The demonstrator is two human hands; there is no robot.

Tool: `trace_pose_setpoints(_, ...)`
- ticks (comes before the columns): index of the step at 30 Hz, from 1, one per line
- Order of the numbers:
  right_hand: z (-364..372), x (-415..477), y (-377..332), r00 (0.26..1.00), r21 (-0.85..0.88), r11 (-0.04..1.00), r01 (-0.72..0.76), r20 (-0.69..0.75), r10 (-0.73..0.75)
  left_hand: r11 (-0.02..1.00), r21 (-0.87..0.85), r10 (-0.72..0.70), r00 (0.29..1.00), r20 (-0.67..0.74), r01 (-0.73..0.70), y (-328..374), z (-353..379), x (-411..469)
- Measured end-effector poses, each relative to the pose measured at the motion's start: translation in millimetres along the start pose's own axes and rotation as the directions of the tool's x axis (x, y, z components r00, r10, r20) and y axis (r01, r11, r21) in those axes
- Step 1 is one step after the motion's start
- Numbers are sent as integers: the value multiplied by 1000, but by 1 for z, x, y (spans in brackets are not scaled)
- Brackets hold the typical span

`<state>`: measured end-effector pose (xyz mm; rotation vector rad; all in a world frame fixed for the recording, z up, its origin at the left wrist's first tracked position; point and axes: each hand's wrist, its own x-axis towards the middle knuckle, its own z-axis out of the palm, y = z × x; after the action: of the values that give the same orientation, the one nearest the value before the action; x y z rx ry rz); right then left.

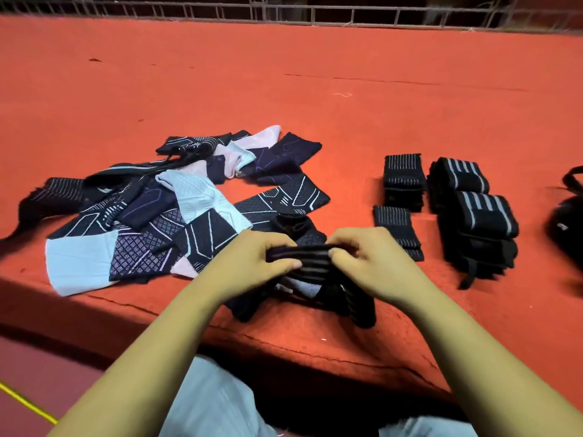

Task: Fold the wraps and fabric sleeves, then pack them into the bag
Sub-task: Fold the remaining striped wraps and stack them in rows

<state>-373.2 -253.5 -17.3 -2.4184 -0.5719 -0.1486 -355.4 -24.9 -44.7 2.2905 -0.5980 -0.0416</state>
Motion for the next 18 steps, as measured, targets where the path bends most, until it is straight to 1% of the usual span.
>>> trace_pose_setpoints(3,-21,-3,11,990,66,995,-74,-114,82,999,-2,-38,999,-35,38,-11,-6,-3)
trace_pose_setpoints(6,-39,-8,26,969,49,981,-188,-156,194,993,40,-104,987,-119,109,-25,-8,-5)
trace_pose_setpoints(8,-44,-10,34,951,-37,958,-285,-133,278,992,25,-121,980,-155,126,-27,-8,-5)
trace_pose_setpoints(9,-45,-10,36,950,-125,942,-312,-72,305,993,18,-111,982,-155,115,-25,-7,-4)
trace_pose_setpoints(10,-44,-10,35,947,-211,926,-313,10,322,995,8,-96,986,-137,98,-21,-6,-3)
trace_pose_setpoints(11,-41,-9,31,943,-266,921,-283,99,318,998,-7,-70,991,-111,70,-17,-5,-1)
trace_pose_setpoints(12,-37,-8,23,941,-244,941,-234,186,282,999,-3,-42,996,-85,42,-11,-4,1)
trace_pose_setpoints(13,-30,-5,13,941,-155,970,-188,255,223,1000,0,-14,998,-61,14,-7,-3,4)
trace_pose_setpoints(14,-22,-2,2,941,-65,985,-161,290,173,1000,5,12,999,-36,-12,-3,-3,6)
trace_pose_setpoints(15,-11,2,-7,944,-24,990,-139,300,140,999,6,32,999,-19,-32,0,-2,8)
trace_pose_setpoints(16,-1,7,-12,945,-36,992,-118,303,123,999,9,39,999,-14,-39,2,-2,9)
trace_pose_setpoints(18,17,14,-16,958,-132,990,-52,275,87,1000,-4,30,999,-21,-30,1,-2,10)
